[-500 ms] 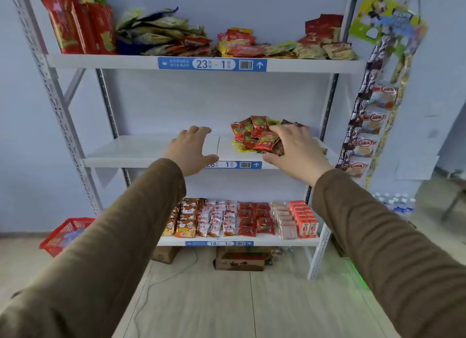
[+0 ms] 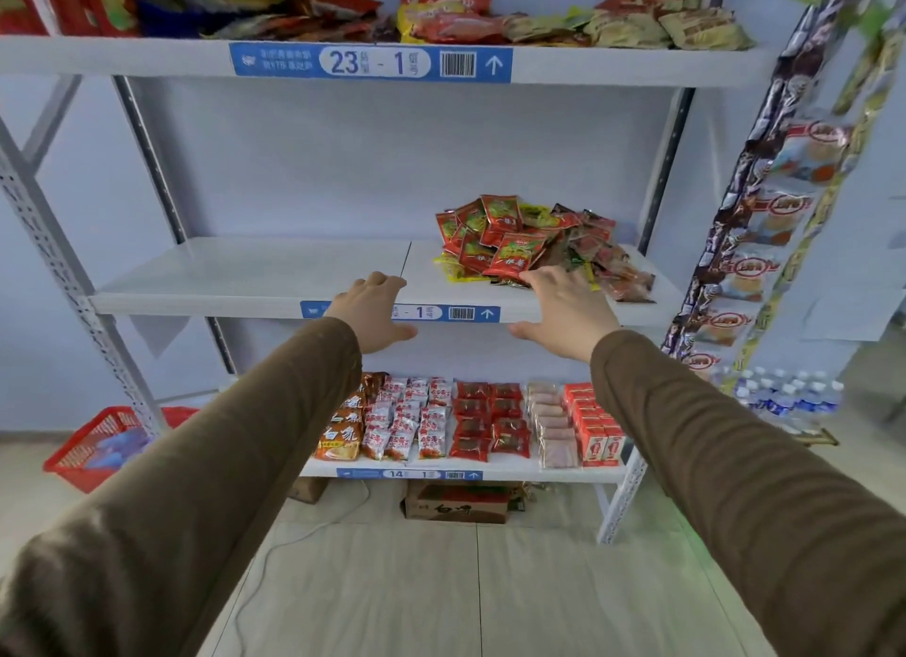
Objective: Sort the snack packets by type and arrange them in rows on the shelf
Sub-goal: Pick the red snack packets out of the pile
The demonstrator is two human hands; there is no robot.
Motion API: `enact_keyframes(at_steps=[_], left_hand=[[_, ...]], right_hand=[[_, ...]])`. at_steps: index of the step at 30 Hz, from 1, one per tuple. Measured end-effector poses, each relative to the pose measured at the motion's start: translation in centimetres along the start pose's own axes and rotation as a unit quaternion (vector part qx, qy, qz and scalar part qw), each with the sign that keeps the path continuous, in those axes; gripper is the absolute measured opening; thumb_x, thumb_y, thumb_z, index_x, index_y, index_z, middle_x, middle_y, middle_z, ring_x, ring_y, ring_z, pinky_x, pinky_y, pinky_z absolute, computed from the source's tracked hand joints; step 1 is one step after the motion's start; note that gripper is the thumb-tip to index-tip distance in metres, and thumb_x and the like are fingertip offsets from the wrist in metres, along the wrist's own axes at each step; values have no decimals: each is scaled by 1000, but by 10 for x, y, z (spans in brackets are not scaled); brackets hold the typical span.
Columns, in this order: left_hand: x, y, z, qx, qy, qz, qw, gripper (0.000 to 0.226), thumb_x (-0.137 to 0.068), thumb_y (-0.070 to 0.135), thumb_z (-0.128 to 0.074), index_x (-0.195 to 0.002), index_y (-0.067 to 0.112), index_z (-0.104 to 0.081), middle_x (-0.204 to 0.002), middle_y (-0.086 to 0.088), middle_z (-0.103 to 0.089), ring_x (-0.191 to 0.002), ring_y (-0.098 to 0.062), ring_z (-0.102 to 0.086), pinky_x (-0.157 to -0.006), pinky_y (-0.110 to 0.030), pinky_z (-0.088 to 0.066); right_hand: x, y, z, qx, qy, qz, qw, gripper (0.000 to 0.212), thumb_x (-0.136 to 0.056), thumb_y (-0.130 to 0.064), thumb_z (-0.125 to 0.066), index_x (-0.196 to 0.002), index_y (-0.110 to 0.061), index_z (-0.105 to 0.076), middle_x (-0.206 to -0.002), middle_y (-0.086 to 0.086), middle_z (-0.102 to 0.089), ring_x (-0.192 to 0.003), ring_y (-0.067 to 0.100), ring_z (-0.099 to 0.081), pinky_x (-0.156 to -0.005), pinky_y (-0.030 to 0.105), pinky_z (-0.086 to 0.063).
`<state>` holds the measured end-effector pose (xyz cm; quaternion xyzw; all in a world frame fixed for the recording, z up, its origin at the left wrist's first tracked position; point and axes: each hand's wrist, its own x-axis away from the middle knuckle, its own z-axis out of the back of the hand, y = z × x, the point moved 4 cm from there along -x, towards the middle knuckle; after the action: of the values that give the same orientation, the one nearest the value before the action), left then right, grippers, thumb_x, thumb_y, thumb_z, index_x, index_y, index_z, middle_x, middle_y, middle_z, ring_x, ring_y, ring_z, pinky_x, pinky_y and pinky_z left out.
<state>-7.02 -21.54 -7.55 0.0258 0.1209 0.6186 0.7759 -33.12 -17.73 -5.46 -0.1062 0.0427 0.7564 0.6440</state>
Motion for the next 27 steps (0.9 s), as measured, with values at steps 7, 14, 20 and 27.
enact_keyframes(at_steps=[7, 14, 20, 27], left_hand=[[-72, -11, -24, -6, -15, 3, 1000, 79, -94, 49, -67, -157, 18, -32, -160, -9, -36, -142, -33, -39, -116, -52, -37], [-159, -28, -32, 28, -16, -11, 999, 78, -96, 48, -65, -159, 15, -31, -163, -11, -31, -146, -35, -33, -119, -52, -33], [-237, -10, -56, 69, -36, -32, 996, 78, -96, 47, -66, -158, 16, -31, -161, -12, -34, -145, -34, -33, -119, -50, -33], [-332, 13, -84, 91, -48, -30, 994, 70, -95, 47, -67, -154, 19, -40, -154, -13, -41, -141, -33, -37, -118, -49, -33]], right_hand=[[-75, 24, -39, -4, -42, -1, 999, 80, -93, -56, -61, -156, -20, -27, -161, 6, -28, -144, 34, -27, -112, 50, -36], [-155, 45, -55, -5, -40, -17, 999, 80, -95, -57, -56, -157, -16, -27, -161, 8, -29, -146, 35, -24, -117, 48, -30], [-213, 81, -70, -27, -39, -32, 998, 82, -95, -58, -56, -158, -16, -26, -161, 8, -29, -147, 36, -23, -118, 49, -27], [-296, 145, -91, -47, -42, -24, 998, 80, -96, -58, -55, -158, -17, -25, -163, 10, -26, -150, 35, -21, -120, 50, -27]])
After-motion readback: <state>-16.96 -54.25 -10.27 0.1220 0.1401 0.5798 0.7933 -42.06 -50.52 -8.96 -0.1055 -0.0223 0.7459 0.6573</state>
